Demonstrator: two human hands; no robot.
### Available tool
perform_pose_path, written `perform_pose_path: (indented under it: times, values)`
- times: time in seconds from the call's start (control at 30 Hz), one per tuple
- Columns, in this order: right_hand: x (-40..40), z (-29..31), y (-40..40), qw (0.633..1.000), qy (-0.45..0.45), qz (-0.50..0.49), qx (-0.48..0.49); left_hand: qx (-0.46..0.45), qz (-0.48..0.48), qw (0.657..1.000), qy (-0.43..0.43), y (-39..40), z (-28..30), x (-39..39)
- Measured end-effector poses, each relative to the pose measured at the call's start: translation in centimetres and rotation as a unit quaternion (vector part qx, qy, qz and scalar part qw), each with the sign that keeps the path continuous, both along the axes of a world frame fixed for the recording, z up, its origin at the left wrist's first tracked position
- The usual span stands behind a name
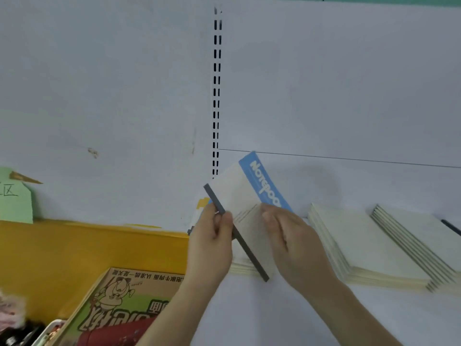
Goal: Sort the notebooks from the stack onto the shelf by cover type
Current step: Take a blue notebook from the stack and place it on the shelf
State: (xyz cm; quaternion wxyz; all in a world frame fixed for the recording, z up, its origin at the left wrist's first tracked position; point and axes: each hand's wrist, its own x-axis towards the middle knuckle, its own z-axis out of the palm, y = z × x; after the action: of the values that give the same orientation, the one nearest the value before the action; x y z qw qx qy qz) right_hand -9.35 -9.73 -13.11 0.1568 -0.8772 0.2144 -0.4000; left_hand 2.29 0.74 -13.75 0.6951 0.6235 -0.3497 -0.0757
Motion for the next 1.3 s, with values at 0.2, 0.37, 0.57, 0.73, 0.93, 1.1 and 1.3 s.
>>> perform_pose_path:
  times: [0.2, 0.37, 0.57, 0.73, 0.93, 1.1, 1.3]
  values:
    - [-1.0, -0.1, -3.7, 0.979, 0.054, -0.093, 0.174, -0.031, -0.011, 0.997, 0.072, 0.2, 1.6, 0.5]
    - [-0.5, -0.4, -3.6, 0.961, -0.084, -0.085, 0.248, 0.029, -0.141, 0.975, 0.170, 0.1, 0.3, -0.2]
    - [-0.5, -1.1, -3.8, 0.986, -0.014, -0.021, 0.165, 0.006, -0.031, 0.992, 0.122, 1.5, -0.7, 2.0]
    - [-0.6, -2.7, -4.9, 0.960, 0.249, 0.122, -0.030, 0.023, 0.007, 0.994, 0.104, 3.2, 0.0, 5.1]
    - [-0.7, -3.6, -5.4, 0.940, 0.227, 0.163, -0.196, 0.063, 0.036, 0.995, 0.071, 3.2, -0.3, 5.2]
    - [-1.8, -2.7, -5.8, 0.943, 0.136, 0.162, -0.258, 0.051, 0.006, 0.996, 0.076, 3.1, 0.0, 4.9]
    - [-3.0, -0.2, -6.2, 0.958, -0.006, 0.048, -0.282, 0.000, 0.016, 0.997, 0.080, 4.4, 1.5, 5.9]
